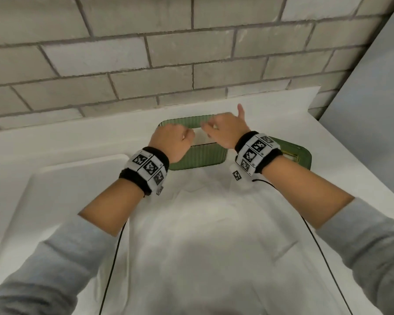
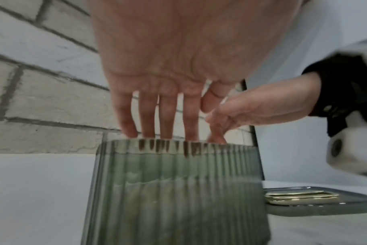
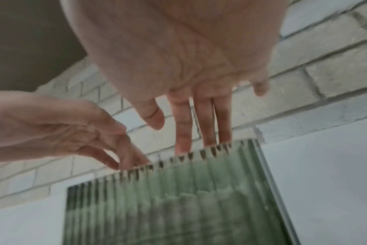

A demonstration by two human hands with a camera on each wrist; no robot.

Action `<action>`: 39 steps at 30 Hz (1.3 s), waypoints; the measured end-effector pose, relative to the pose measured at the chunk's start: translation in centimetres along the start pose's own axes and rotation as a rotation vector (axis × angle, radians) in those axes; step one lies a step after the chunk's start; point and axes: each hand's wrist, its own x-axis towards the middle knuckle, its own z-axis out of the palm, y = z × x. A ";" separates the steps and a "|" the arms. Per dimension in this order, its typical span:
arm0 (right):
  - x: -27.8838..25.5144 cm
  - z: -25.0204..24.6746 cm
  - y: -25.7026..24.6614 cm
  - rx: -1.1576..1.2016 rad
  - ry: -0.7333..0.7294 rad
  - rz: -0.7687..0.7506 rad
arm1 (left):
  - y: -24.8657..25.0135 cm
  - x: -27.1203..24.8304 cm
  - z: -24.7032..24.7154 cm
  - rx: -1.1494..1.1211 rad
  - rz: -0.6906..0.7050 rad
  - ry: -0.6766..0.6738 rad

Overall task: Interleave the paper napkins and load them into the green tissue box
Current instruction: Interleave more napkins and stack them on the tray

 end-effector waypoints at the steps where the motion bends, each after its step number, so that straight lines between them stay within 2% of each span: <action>1: -1.1 -0.3 0.2 0.047 0.161 -0.044 | 0.0 -1.2 0.1 -0.041 0.067 0.144; 2: -2.3 -0.4 0.3 0.089 0.282 -0.082 | -0.1 -2.6 0.3 -0.092 0.111 0.262; 3: -3.6 -0.4 0.3 0.132 0.338 -0.115 | -0.1 -4.0 0.7 -0.145 0.120 0.322; 4: -4.8 -0.2 0.4 0.167 0.320 -0.140 | -0.2 -5.4 1.0 -0.188 0.102 0.320; 5: -5.8 0.1 0.5 0.209 0.235 -0.153 | -0.3 -6.5 1.4 -0.215 0.043 0.256; 6: -6.7 0.5 0.5 0.248 0.098 -0.135 | -0.3 -7.6 1.8 -0.205 -0.049 0.128; 8: -7.8 1.6 0.6 0.262 -0.215 -0.054 | -0.2 -9.5 2.5 -0.035 -0.237 -0.217; 9: -8.1 2.3 0.6 0.244 -0.335 -0.025 | 0.0 -10.2 2.8 0.046 -0.299 -0.353; 10: -8.4 3.0 0.5 0.232 -0.414 -0.006 | 0.3 -10.8 3.0 0.091 -0.341 -0.430; 13: -8.8 5.0 -0.6 0.297 -0.458 0.031 | 0.2 -11.3 3.8 0.073 -0.408 -0.492; 16: -8.6 6.1 -1.5 0.356 -0.466 0.053 | -0.2 -10.9 4.0 -0.118 -0.489 -0.499; 20: -9.0 6.7 -1.8 0.348 -0.382 0.018 | -0.4 -11.4 3.2 -0.308 -0.503 -0.370; 23: -9.6 6.2 -1.4 0.481 -0.273 0.016 | -0.4 -12.4 2.3 -0.478 -0.492 -0.271; 27: -11.0 4.3 -0.5 0.804 -0.065 0.055 | -1.2 -14.2 2.1 -0.675 -0.547 -0.234; 30: -12.7 2.7 -0.2 1.151 0.188 0.194 | -1.6 -15.9 3.0 -0.728 -0.577 -0.219; 33: -15.3 1.4 0.1 1.443 0.446 0.304 | -1.0 -17.4 3.2 -0.774 -0.550 -0.049; 36: -17.2 0.7 0.1 1.521 0.430 0.252 | -0.7 -17.7 2.2 -0.879 -0.553 0.226; 39: -18.1 -0.5 -0.2 1.457 0.310 0.143 | -0.1 -17.3 0.1 -1.042 -0.544 0.386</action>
